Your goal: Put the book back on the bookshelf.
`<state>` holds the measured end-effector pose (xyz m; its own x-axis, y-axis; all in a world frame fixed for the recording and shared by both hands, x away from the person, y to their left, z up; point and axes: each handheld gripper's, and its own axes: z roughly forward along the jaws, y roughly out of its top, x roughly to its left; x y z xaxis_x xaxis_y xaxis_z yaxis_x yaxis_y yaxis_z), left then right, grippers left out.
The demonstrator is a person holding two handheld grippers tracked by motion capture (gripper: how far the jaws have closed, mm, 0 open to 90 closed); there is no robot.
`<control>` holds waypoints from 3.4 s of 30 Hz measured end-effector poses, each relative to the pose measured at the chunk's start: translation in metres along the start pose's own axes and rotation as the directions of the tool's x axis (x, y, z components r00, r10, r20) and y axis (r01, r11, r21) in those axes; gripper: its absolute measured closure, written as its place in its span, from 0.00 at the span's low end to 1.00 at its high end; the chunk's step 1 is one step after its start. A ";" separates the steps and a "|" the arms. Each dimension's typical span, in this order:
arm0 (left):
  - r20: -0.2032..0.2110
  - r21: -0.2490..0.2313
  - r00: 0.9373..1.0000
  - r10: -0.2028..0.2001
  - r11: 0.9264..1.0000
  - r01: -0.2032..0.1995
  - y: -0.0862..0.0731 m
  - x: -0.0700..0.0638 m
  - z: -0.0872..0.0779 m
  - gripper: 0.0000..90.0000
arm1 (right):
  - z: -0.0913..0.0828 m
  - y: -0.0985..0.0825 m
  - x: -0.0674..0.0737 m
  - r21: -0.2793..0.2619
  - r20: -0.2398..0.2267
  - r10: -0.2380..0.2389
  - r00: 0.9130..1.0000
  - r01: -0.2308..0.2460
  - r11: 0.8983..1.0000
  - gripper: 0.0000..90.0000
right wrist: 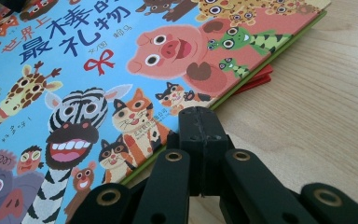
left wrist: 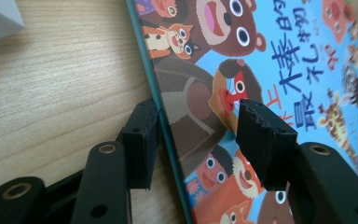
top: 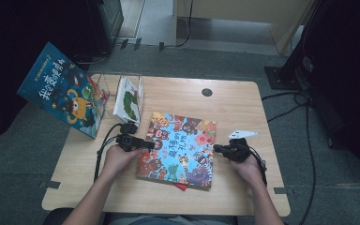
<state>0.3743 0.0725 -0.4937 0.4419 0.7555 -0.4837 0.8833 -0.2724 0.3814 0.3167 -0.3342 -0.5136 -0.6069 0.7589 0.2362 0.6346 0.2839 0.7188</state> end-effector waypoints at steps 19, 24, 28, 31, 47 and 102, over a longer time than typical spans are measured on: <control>0.107 0.024 0.994 -0.005 1.000 0.002 0.020 -0.018 -0.063 0.63 | 0.011 0.003 0.001 -0.039 -0.068 0.008 0.998 -0.011 0.999 1.00; 0.179 0.040 0.984 -0.024 0.999 0.017 0.029 -0.022 -0.064 0.67 | 0.014 0.003 0.002 -0.046 -0.078 0.003 0.997 -0.007 0.999 1.00; 0.168 0.035 0.985 -0.032 0.999 0.026 0.038 -0.025 -0.073 0.68 | 0.017 0.004 0.006 -0.046 -0.086 -0.009 0.996 0.005 0.999 1.00; 0.157 0.054 0.987 -0.029 0.998 0.021 0.044 -0.031 -0.077 0.70 | 0.019 0.005 0.008 -0.050 -0.089 -0.015 0.996 0.011 0.999 1.00; 0.126 0.095 0.992 -0.016 0.995 0.004 0.072 -0.049 -0.098 0.76 | 0.033 0.009 0.025 -0.098 -0.080 -0.072 0.994 0.064 0.993 1.00; 0.146 0.157 0.989 -0.028 0.988 0.005 0.073 -0.048 -0.178 0.90 | 0.037 0.033 0.027 -0.104 -0.082 -0.115 0.990 0.107 0.989 0.76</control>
<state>0.3895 0.1222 -0.3021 0.4350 0.6674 -0.6044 0.8991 -0.3588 0.2509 0.3391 -0.2823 -0.5075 -0.7134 0.6703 0.2046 0.5132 0.3008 0.8038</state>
